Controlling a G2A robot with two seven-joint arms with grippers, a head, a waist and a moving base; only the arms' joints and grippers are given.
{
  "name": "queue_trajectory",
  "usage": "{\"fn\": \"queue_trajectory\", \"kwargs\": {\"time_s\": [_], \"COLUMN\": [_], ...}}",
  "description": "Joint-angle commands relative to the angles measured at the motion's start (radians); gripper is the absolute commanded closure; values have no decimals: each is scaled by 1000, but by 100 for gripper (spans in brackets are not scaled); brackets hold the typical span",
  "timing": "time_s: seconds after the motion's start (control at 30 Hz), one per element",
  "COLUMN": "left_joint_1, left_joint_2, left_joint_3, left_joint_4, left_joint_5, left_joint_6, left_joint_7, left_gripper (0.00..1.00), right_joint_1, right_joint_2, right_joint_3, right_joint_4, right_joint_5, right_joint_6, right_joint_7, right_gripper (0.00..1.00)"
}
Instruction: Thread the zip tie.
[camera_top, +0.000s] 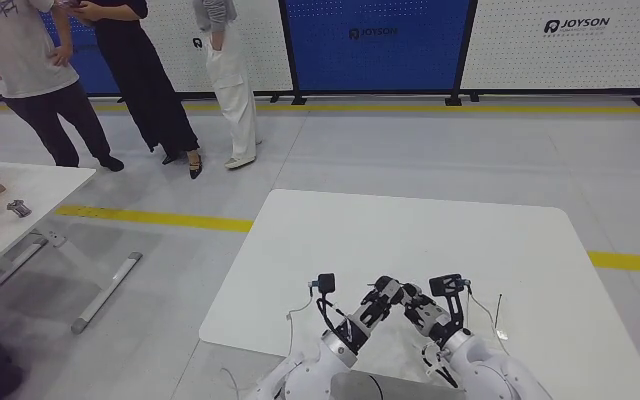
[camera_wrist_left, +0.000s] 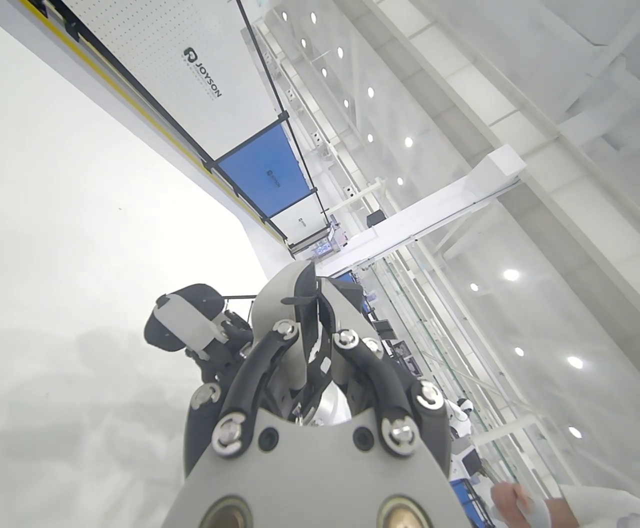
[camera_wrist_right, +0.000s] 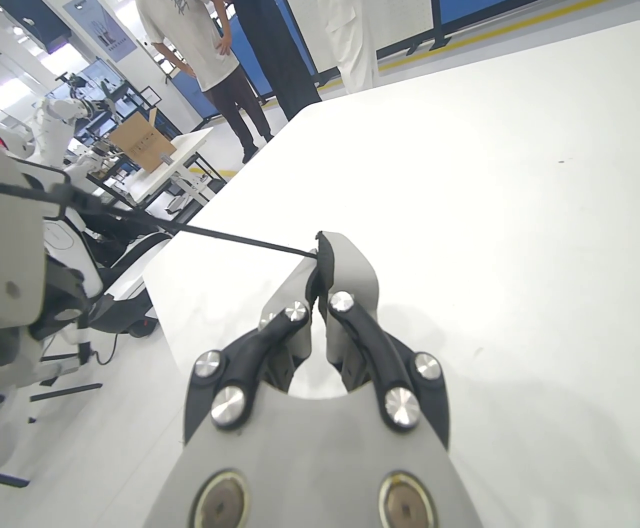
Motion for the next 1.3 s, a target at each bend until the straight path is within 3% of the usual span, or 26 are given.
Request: {"fn": "queue_trajectory", "kwargs": {"time_s": [0.0, 0.03, 0.07, 0.17, 0.27, 0.47, 0.6, 0.8, 0.87, 0.9, 1.27], "left_joint_1": [-6, -10, -15, -32, -40, -41, -39, -31, -31, -34, -35], "left_joint_2": [-1, -3, -5, -8, -11, -14, -17, -21, -24, -25, -25], "left_joint_3": [-5, -4, -1, 3, -1, -18, -29, -44, -47, -36, -37], "left_joint_4": [7, 11, 15, 31, 37, 39, 43, 54, 61, 67, 68], "left_joint_5": [8, 9, 5, -9, -21, 5, -9, -23, -7, 10, 13], "left_joint_6": [29, 45, 56, 67, 73, 97, 109, 120, 134, 138, 140], "left_joint_7": [24, 39, 46, 50, 71, 149, 186, 245, 289, 281, 283], "left_gripper": [100, 100, 100, 100, 100, 100, 100, 100, 100, 100, 100], "right_joint_1": [0, 0, -3, -23, -57, -153, -199, -229, -234, -235, -235], "right_joint_2": [0, 0, 0, -1, 3, 17, 28, 44, 52, 56, 56], "right_joint_3": [3, 7, 11, 32, 70, 205, 294, 411, 435, 440, 440], "right_joint_4": [0, -2, -5, -27, -55, -107, -145, -129, -126, -126, -126], "right_joint_5": [18, 28, 38, 70, 133, 365, 531, 683, 665, 632, 632], "right_joint_6": [-4, -5, -4, 10, -23, -151, -152, -152, -152, -152, -152], "right_joint_7": [1, -2, -7, -61, -100, -156, -146, -123, -63, -43, -43], "right_gripper": [96, 23, 0, 0, 0, 0, 0, 0, 0, 0, 0]}}
